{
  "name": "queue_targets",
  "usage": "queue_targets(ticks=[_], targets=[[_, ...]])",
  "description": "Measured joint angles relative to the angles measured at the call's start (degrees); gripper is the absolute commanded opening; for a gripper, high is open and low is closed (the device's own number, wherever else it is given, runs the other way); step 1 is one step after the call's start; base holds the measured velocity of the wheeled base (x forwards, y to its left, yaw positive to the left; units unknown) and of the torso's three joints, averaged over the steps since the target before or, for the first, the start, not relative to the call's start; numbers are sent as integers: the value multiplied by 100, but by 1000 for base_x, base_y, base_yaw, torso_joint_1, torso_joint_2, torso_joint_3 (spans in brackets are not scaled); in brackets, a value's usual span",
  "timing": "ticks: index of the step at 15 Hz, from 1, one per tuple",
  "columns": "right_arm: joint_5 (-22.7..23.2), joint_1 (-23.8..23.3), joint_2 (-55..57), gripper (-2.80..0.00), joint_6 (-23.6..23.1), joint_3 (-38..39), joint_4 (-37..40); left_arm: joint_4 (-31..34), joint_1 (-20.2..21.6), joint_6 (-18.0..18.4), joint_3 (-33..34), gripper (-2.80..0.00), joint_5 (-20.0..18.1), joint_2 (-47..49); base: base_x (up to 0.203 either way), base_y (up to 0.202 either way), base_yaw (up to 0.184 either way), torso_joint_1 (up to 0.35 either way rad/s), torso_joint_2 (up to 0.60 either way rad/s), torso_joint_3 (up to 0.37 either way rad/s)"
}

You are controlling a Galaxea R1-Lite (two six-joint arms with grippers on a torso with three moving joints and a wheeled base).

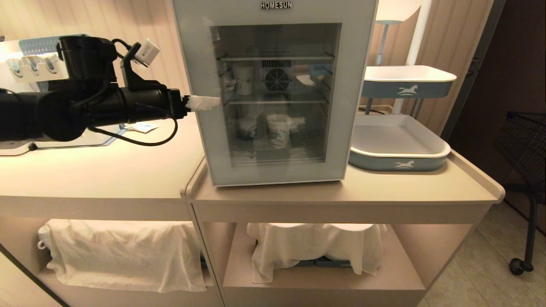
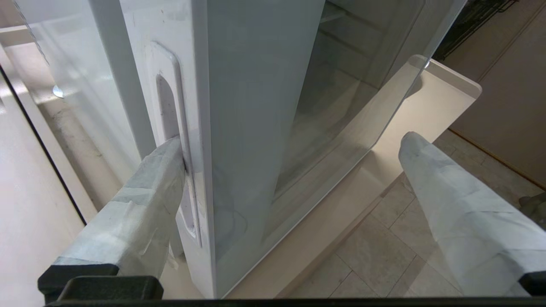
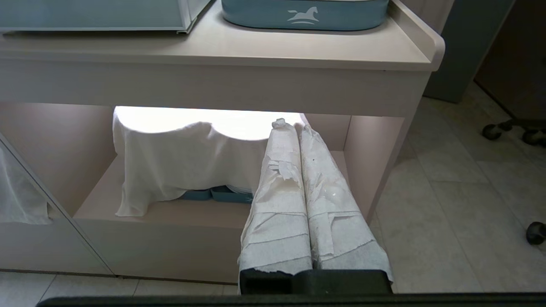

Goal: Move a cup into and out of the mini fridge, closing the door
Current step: Open the freezer door

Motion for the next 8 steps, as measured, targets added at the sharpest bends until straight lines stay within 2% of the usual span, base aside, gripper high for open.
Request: queue_targets(ticks=[8], targets=[[2,4,0,-280,0,0,0,-6,-10,0,573,0,-12,-449,0,0,0,0,0,0]])
